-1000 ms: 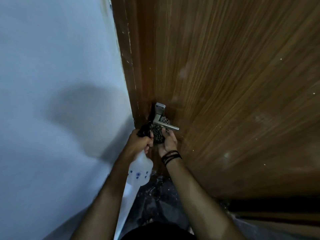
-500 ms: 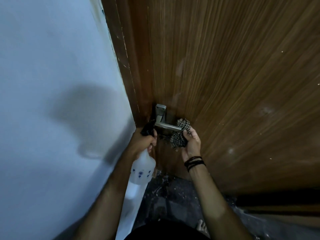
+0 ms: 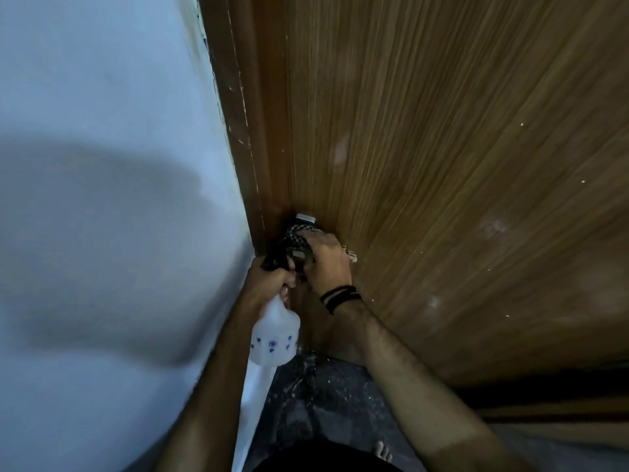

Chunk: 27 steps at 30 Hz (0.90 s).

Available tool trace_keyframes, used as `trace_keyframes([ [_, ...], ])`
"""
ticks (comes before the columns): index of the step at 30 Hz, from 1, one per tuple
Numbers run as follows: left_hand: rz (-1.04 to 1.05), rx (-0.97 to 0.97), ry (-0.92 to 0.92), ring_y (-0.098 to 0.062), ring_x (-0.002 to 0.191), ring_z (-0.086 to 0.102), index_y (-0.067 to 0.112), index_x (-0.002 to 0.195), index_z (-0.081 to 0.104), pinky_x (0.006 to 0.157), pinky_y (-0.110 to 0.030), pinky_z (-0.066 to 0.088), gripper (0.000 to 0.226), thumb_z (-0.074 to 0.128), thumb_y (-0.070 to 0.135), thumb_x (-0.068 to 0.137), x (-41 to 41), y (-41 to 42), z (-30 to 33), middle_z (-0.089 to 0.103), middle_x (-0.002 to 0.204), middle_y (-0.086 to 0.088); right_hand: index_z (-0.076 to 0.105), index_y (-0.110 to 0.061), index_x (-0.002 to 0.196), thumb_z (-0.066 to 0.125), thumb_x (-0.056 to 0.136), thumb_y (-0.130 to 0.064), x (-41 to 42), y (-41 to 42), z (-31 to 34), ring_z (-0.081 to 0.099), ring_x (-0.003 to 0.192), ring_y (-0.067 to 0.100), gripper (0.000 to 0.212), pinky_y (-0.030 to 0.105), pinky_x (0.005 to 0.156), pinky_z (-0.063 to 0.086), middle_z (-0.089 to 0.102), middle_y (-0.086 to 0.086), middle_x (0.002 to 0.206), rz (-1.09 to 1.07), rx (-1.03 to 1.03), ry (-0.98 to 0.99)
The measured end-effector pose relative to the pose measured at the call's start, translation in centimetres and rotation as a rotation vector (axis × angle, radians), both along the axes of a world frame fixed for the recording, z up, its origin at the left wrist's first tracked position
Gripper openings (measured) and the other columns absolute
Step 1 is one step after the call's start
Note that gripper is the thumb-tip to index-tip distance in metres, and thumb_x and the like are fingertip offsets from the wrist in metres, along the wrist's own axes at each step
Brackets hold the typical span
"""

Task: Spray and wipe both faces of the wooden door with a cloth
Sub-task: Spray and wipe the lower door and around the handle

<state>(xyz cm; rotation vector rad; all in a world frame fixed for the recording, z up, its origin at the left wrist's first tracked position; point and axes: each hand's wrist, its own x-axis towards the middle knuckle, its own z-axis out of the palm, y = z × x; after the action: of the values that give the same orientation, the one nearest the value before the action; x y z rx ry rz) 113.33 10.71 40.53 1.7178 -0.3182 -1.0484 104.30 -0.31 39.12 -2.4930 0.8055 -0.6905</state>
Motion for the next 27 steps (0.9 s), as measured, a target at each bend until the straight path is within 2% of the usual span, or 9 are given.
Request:
trace_keyframes([
  [5, -0.018, -0.067, 0.008, -0.016, 0.050, 0.047, 0.010, 0.091, 0.065, 0.052, -0.028, 0.041, 0.026, 0.056, -0.014, 0.086, -1.0, 0.2, 1.0, 0.059, 0.071, -0.009, 0.065, -0.017, 0.121, 0.066, 0.075, -0.001, -3.9, -1.4, 1.2, 0.055, 0.108, 0.025, 0.049, 0.039, 0.085, 0.054, 0.066, 0.003, 0.120, -0.147, -0.191, 0.069],
  [8, -0.064, -0.088, 0.049, -0.013, 0.046, 0.046, 0.011, 0.086, 0.064, 0.048, -0.026, 0.040, 0.029, 0.055, -0.017, 0.084, -2.3, -0.5, 1.5, 0.058, 0.069, -0.007, 0.066, -0.011, 0.116, 0.066, 0.061, 0.002, -8.8, -2.8, 1.6, 0.050, 0.099, 0.026, 0.057, 0.039, 0.080, 0.051, 0.065, 0.009, 0.107, -0.281, -0.360, -0.068],
  [10, -0.081, -0.101, 0.066, -0.013, 0.042, 0.045, 0.012, 0.084, 0.066, 0.045, -0.025, 0.039, 0.032, 0.055, -0.019, 0.080, -3.4, -1.2, 1.4, 0.060, 0.072, -0.008, 0.066, -0.009, 0.111, 0.058, 0.061, 0.000, -11.7, -4.2, 2.2, 0.049, 0.092, 0.029, 0.051, 0.042, 0.082, 0.046, 0.061, 0.012, 0.097, -0.431, -0.474, -0.170],
  [12, -0.121, -0.094, 0.084, -0.013, 0.041, 0.044, 0.013, 0.081, 0.066, 0.044, -0.025, 0.037, 0.034, 0.056, -0.019, 0.078, -4.8, -2.1, 1.6, 0.061, 0.073, -0.009, 0.064, -0.010, 0.110, 0.056, 0.064, 0.002, -13.8, -5.6, 2.2, 0.051, 0.089, 0.031, 0.048, 0.042, 0.082, 0.043, 0.059, 0.011, 0.093, -0.549, -0.471, -0.200],
  [15, -0.207, -0.105, 0.112, -0.015, 0.039, 0.041, 0.010, 0.081, 0.063, 0.044, -0.023, 0.033, 0.033, 0.052, -0.021, 0.077, -7.3, -3.2, 2.1, 0.056, 0.075, -0.015, 0.062, -0.010, 0.108, 0.065, 0.058, 0.008, -15.9, -6.2, 0.0, 0.060, 0.091, 0.034, 0.053, 0.037, 0.083, 0.042, 0.061, 0.011, 0.098, -0.393, -0.372, -0.023],
  [18, -0.291, -0.129, 0.096, -0.017, 0.041, 0.040, 0.009, 0.082, 0.061, 0.046, -0.024, 0.033, 0.033, 0.051, -0.021, 0.076, -9.5, -4.4, 3.3, 0.054, 0.078, -0.016, 0.060, -0.015, 0.106, 0.076, 0.056, 0.004, -18.4, -6.2, -2.1, 0.058, 0.092, 0.028, 0.055, 0.035, 0.077, 0.046, 0.061, 0.008, 0.102, -0.326, -0.329, 0.138],
  [20, -0.330, -0.131, 0.073, -0.017, 0.044, 0.041, 0.009, 0.085, 0.062, 0.048, -0.026, 0.034, 0.032, 0.052, -0.020, 0.077, -10.6, -4.9, 3.9, 0.055, 0.077, -0.013, 0.053, -0.017, 0.111, 0.071, 0.059, 0.005, -19.6, -6.5, -1.6, 0.053, 0.099, 0.026, 0.060, 0.038, 0.079, 0.051, 0.059, 0.009, 0.108, -0.424, -0.283, 0.016],
  [24, -0.397, -0.142, 0.010, -0.017, 0.045, 0.043, 0.009, 0.087, 0.063, 0.048, -0.026, 0.036, 0.032, 0.051, -0.019, 0.078, -13.8, -5.5, 4.7, 0.056, 0.075, -0.013, 0.054, -0.010, 0.113, 0.056, 0.083, 0.000, -22.0, -8.1, 2.4, 0.052, 0.101, 0.027, 0.032, 0.033, 0.088, 0.044, 0.056, 0.013, 0.105, -0.641, -0.347, -0.403],
  [27, -0.409, -0.149, 0.008, -0.018, 0.045, 0.041, 0.006, 0.089, 0.062, 0.047, -0.026, 0.035, 0.031, 0.051, -0.021, 0.078, -16.8, -6.8, 5.1, 0.053, 0.075, -0.015, 0.051, -0.011, 0.111, 0.061, 0.078, 0.003, -24.9, -10.2, 2.3, 0.055, 0.100, 0.031, 0.037, 0.038, 0.085, 0.048, 0.055, 0.014, 0.105, -0.587, -0.374, -0.296],
])
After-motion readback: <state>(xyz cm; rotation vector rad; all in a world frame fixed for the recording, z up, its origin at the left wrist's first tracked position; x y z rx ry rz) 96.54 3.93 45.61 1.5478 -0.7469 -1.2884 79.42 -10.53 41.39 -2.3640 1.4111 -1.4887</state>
